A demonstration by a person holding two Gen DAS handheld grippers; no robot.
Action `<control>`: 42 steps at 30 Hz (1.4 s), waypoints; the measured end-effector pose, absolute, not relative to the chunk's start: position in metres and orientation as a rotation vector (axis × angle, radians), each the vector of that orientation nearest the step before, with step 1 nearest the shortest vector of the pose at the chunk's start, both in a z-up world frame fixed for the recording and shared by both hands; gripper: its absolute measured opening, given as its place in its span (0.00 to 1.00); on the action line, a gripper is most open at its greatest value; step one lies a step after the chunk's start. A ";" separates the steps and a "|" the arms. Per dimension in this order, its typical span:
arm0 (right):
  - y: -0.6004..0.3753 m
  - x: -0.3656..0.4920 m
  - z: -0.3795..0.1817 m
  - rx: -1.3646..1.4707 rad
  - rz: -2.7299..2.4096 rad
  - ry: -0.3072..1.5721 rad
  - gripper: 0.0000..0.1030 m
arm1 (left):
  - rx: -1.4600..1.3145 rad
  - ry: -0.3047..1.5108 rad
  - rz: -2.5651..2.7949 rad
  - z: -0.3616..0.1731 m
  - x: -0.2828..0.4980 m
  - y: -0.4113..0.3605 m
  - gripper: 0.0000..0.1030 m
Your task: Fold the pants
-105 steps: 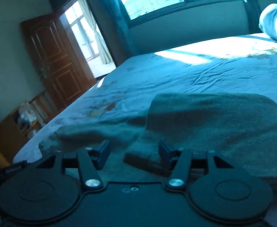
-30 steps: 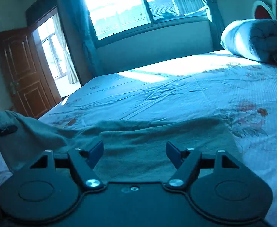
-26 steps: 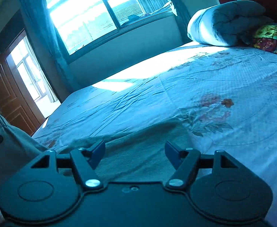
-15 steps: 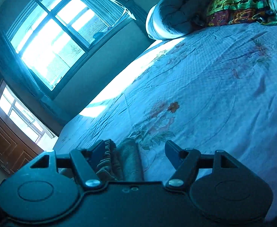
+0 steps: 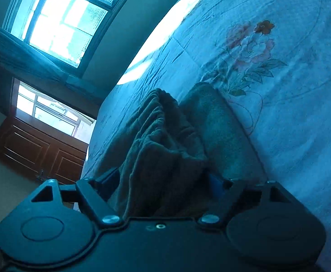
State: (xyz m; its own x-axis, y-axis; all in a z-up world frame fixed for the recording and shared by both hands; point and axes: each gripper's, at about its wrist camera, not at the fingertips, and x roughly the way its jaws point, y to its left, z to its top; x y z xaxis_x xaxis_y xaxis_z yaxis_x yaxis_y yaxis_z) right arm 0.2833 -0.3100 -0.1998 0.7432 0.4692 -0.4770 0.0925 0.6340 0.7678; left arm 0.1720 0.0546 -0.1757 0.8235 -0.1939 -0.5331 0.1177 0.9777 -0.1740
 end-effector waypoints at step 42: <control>-0.398 0.282 -0.195 0.781 0.293 0.711 0.86 | -0.415 0.696 -0.237 -0.173 0.236 0.102 1.00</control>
